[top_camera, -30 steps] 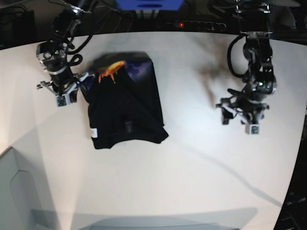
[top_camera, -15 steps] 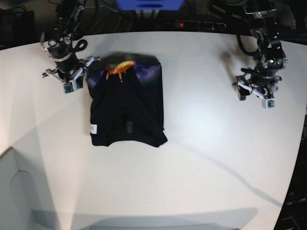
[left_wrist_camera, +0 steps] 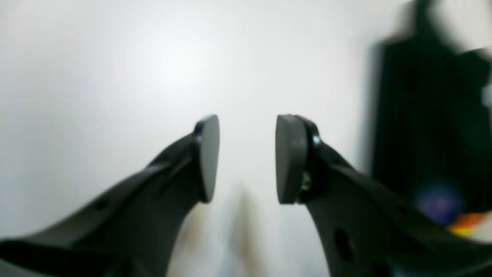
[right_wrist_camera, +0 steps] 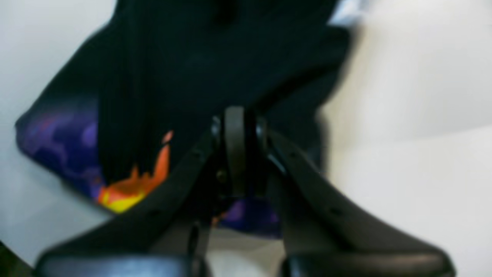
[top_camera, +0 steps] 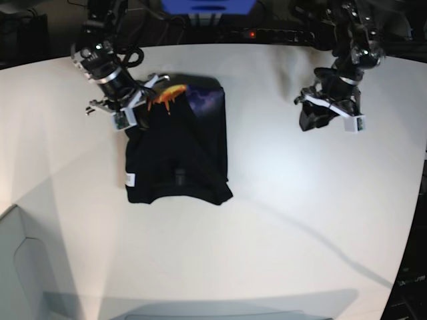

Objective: Fold the T-shirt properly
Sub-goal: 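Grasp the printed end with both grippers and square the folded shirt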

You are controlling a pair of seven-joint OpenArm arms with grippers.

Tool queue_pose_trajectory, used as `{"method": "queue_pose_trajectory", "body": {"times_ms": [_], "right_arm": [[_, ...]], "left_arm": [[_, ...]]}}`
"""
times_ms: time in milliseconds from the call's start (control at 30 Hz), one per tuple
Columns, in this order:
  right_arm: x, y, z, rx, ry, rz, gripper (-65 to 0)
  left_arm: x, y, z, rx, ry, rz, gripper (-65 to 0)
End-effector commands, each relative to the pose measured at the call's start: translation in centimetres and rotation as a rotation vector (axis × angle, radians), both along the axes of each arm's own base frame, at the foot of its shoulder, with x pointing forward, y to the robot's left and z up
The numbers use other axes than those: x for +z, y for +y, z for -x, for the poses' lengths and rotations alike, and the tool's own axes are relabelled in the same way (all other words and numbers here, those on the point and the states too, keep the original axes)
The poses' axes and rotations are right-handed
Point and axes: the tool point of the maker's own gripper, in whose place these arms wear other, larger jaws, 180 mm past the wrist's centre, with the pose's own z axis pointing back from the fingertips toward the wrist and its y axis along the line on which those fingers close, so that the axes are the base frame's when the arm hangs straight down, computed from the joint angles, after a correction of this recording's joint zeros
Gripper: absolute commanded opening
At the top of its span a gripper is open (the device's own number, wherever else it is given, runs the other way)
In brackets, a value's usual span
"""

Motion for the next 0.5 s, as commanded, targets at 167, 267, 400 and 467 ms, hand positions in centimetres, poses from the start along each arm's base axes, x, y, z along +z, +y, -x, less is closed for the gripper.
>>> {"method": "queue_pose_trajectory", "body": {"times_ms": [167,267,400,467], "right_arm": [[0.2,0.3,-0.5,0.001,-0.025,-0.029,-63.2],[0.3,0.3,-0.6,0.001,-0.029,-0.026,-63.2],[0.3,0.3,-0.6,0.001,-0.029,-0.026,-63.2],[0.3,0.2,-0.5,0.001,-0.027,-0.025,-63.2]], "left_arm": [[1.1,-10.2,0.5,-0.213,-0.023,0.21,-41.6],[0.0,-14.4,1.0,-0.318,0.006,0.206,-41.5],[-2.1,-16.1,1.5,-0.322,0.052,0.158,-38.1],[-2.7,-16.4,1.8,-0.317,0.073,0.145,-32.4]]}}
